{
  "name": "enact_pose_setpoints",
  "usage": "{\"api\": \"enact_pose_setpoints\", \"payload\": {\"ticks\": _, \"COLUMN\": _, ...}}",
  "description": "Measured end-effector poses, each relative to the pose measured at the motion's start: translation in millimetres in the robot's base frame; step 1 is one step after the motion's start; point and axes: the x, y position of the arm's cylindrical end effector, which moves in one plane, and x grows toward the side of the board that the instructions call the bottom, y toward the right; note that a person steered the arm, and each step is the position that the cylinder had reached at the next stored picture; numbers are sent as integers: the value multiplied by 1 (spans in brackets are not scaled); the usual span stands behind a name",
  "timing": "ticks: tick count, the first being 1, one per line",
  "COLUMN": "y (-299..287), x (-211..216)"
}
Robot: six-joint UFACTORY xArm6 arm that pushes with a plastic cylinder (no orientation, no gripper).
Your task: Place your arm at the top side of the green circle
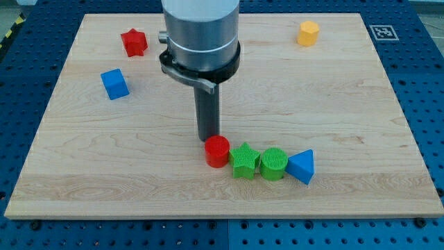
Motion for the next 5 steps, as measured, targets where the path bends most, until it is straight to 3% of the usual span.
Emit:
{"api": "enact_pose_setpoints", "payload": {"ticks": 2, "y": 0, "x": 20}}
{"api": "enact_pose_setpoints", "payload": {"ticks": 3, "y": -18, "x": -1}}
{"api": "enact_pose_setpoints", "payload": {"ticks": 4, "y": 15, "x": -57}}
{"api": "enact_pose_setpoints", "payload": {"ticks": 5, "y": 58, "x": -56}}
